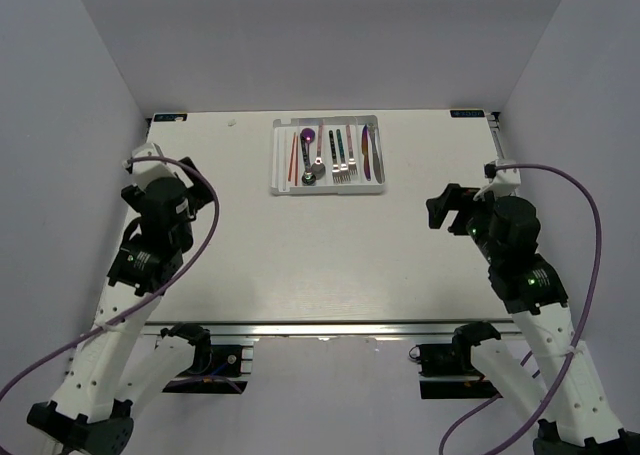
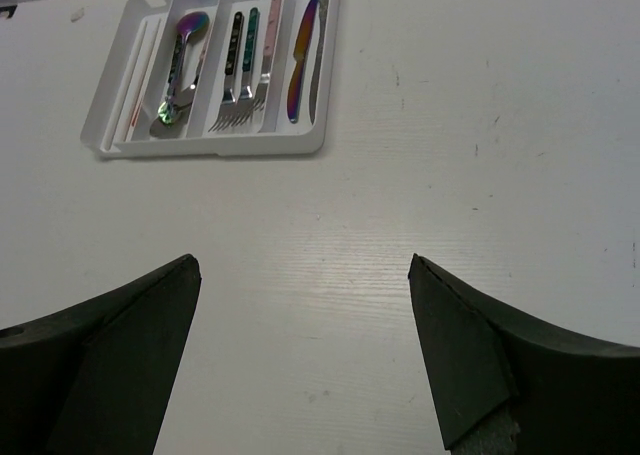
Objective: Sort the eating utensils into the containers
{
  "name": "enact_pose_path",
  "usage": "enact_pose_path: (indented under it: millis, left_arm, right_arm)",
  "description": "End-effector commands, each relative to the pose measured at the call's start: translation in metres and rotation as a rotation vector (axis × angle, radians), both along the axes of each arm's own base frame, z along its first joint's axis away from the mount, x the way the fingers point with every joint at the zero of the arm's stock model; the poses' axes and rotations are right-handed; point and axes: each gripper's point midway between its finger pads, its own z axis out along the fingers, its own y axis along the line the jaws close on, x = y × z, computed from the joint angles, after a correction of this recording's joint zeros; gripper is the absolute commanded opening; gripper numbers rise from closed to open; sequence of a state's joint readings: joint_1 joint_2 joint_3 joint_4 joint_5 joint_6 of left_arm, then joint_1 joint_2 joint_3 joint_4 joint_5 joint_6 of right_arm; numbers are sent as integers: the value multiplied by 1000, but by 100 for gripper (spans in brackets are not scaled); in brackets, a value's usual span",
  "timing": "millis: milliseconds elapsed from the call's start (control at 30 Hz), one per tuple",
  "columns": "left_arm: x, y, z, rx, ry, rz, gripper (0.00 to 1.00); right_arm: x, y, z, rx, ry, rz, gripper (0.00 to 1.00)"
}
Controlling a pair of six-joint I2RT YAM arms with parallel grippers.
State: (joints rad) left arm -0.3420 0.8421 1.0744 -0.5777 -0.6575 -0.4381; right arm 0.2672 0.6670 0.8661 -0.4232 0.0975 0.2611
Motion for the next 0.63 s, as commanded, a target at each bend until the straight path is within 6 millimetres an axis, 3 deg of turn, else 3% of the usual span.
enact_pose_path:
  millis: [0, 67, 200, 600]
  left_arm:
    - [-21, 9, -42, 96, 118, -25, 98]
    - [-31, 11, -43, 86, 74, -38, 98]
    - [-36, 15, -74, 94, 77, -29, 98]
    - [-35, 11, -73, 94, 65, -52, 98]
  right_arm:
    - [-9, -3, -12, -95, -22, 10, 89]
    - [-12, 0, -12, -108, -61, 17, 89]
    - [-15, 0, -26, -130, -47, 8, 89]
    - [-10, 8, -43, -120, 7, 26, 90]
